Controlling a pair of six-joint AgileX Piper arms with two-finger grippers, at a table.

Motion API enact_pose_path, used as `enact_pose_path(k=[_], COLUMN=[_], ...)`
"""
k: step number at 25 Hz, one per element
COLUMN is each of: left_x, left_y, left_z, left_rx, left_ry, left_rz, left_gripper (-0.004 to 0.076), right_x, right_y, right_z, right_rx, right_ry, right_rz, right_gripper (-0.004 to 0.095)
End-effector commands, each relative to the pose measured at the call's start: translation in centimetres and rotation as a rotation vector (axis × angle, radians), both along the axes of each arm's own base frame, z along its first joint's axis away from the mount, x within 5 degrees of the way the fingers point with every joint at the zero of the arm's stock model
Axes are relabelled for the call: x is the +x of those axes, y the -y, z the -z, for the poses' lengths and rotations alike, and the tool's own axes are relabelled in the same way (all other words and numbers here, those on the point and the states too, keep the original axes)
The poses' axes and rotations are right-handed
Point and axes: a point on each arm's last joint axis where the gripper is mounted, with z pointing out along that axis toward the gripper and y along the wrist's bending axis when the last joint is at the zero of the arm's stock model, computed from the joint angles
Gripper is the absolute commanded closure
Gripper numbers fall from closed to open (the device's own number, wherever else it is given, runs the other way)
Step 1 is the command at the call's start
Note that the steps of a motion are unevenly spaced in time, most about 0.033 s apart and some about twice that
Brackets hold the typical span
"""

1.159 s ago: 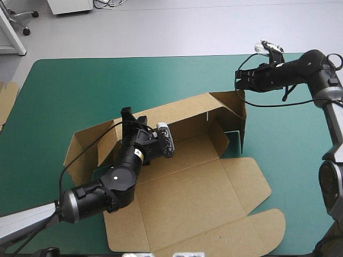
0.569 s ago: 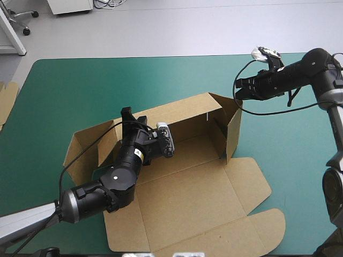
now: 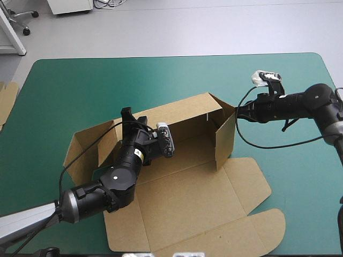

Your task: Fold the box

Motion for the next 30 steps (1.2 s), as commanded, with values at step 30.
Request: enact_pose_path(k=[30], left_x=[-0.1], left_y=[0.0], left_z=[-1.8], left_rx=[-0.081], left_ry=[0.035], left_rz=[0.003], left_gripper=[0.0738], right_x=[-7.4], right_y=[-0.5], right_z=[-6.7], right_rx=[0.061], right_ry=[0.457], right_rz=[-0.019], right_gripper=[0.094])
